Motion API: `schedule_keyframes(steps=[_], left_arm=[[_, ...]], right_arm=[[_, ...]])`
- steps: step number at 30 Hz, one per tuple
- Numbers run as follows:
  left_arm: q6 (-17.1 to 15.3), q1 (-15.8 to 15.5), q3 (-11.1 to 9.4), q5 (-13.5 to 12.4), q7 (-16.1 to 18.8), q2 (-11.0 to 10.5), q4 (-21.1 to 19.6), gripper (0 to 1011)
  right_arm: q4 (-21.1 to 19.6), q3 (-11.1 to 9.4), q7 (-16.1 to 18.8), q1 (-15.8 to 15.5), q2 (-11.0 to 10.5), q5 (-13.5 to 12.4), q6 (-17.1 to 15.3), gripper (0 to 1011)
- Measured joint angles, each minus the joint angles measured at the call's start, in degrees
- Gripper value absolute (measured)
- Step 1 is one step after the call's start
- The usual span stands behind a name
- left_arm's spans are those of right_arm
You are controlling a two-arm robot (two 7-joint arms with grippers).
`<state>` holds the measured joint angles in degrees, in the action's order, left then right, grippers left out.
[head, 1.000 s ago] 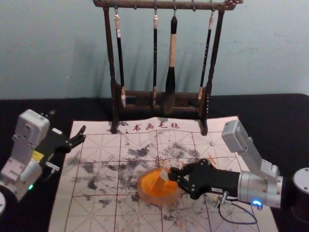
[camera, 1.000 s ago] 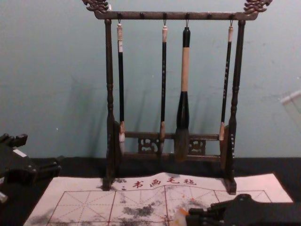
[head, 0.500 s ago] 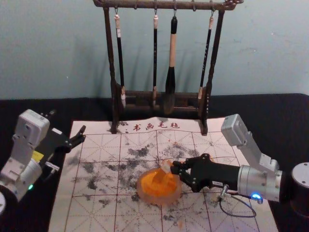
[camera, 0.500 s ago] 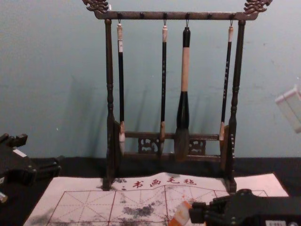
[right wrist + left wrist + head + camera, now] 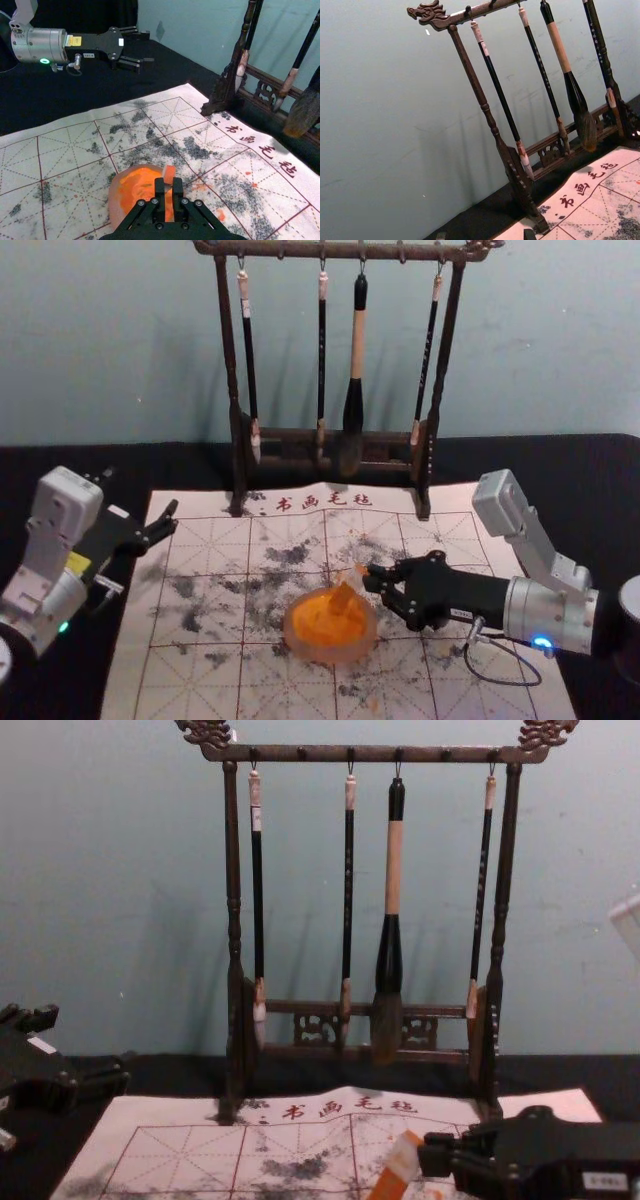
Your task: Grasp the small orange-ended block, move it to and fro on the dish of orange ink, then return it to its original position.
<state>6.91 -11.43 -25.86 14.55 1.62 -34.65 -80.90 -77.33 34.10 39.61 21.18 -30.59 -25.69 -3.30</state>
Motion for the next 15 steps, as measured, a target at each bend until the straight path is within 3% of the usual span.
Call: schedule_keyframes(steps=[15], left_arm=[[0.00,0.00,0.00,0.00,0.00,0.00,0.00,1001]], right_arm=[[-4.22,-0.57,-0.21,-2.91,-2.49,-0.93,-1.41,62]])
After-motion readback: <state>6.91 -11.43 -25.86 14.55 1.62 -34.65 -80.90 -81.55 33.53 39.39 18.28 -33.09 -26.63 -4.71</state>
